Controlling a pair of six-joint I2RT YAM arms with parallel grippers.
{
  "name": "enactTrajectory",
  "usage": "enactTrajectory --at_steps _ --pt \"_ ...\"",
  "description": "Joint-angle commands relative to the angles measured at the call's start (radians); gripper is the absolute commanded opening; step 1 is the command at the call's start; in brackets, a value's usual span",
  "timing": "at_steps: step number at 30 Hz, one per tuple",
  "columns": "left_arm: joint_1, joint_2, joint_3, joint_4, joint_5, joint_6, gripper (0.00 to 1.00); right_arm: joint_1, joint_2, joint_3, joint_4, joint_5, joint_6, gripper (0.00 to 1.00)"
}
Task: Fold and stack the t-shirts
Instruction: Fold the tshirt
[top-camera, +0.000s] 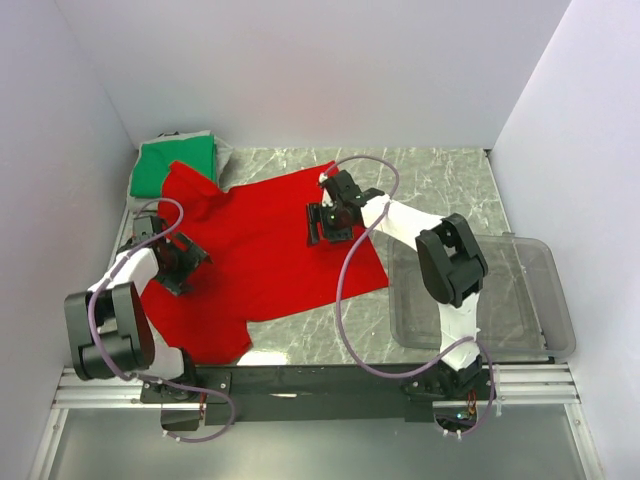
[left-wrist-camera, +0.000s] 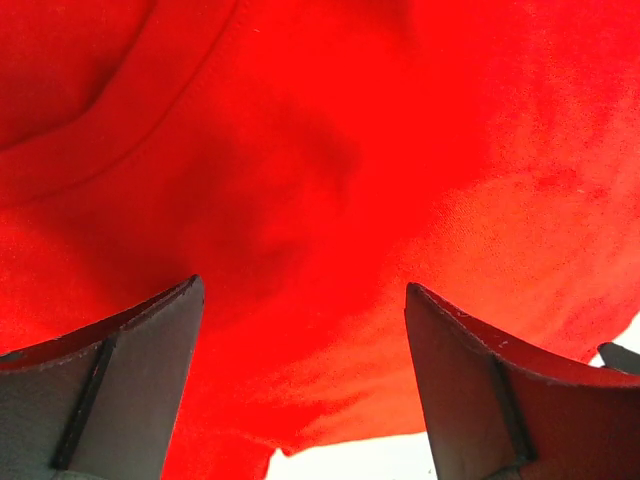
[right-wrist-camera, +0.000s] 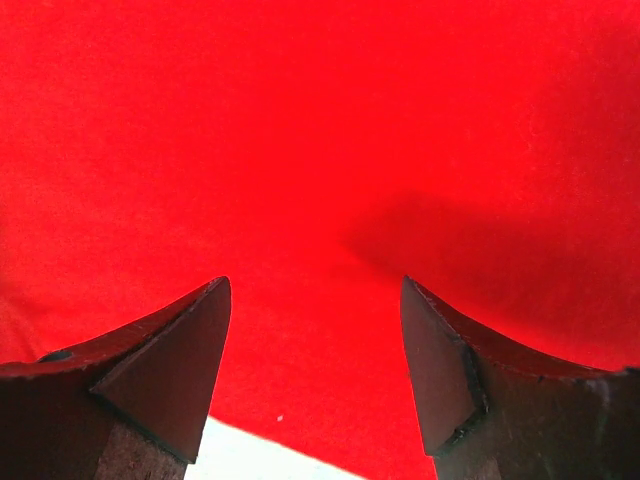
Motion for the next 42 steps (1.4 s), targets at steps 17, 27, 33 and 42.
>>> enactTrajectory --at_steps 17,27,33,42 --pt "0.003 0.288 0.124 0.124 -0.005 0.06 0.86 -0.097 0.182 0.19 -0.131 0.014 0.005 0.74" --pt "-0.058 0.458 0.393 0.06 -0.039 0.128 0.86 -0.145 0.303 0.403 -0.235 0.005 -0.003 0.74" --pt "-0.102 0.408 0.411 0.023 -0.062 0.114 0.86 -0.151 0.326 0.48 -0.266 0.002 -0.029 0.74" --pt "-0.118 0.052 0.238 -0.052 -0.126 0.087 0.87 -0.162 0.239 0.433 -0.273 0.058 -0.082 0.74"
